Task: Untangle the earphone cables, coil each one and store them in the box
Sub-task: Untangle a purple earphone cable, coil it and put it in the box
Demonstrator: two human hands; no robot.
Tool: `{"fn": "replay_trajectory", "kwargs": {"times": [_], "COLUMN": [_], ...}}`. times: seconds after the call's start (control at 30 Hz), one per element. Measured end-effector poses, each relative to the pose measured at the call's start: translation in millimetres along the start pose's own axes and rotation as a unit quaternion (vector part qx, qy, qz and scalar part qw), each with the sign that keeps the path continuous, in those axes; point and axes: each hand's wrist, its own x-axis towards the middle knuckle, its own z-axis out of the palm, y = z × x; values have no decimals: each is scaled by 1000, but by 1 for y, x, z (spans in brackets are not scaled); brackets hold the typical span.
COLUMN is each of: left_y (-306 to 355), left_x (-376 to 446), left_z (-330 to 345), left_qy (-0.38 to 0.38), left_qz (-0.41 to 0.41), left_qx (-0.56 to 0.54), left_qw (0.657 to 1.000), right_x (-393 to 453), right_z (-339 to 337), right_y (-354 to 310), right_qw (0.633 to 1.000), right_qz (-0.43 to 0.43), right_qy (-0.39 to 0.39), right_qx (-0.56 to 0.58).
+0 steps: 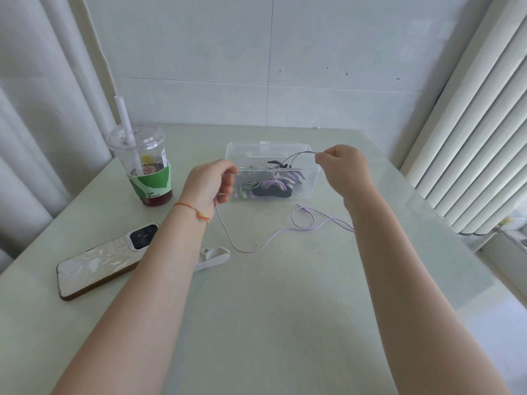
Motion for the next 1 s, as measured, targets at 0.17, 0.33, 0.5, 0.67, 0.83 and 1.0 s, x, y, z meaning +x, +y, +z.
{"fn": "replay_trajectory", "kwargs": {"times": [0.17,0.33,0.5,0.67,0.83,1.0], "left_y": [8,5,7,5,-1,5], "left_x": [-28,-30,-21,-19,-23,-20], "left_z": [-2,6,10,21,24,20], "left_qy": [-348,-401,-173,-63,-263,-134], "left_qz": [70,67,100,197,183,133], "left_qx": [252,301,202,143,146,60], "left_qw": [900,863,959,968,936,980], "right_x": [-2,-9,-12,-21,-26,-20], "right_z": [-4,-2,0,3,6,1], "right_y": [-3,-12,-14,-16,-19,-11], "right_qw": [998,989,989,970,951,956], "right_qz": [-61,-40,-62,-103,-146,-124], "right_qy": [-2,-34,-53,-179,-268,-263], "right_qx": [11,136,126,125,54,-39]}}
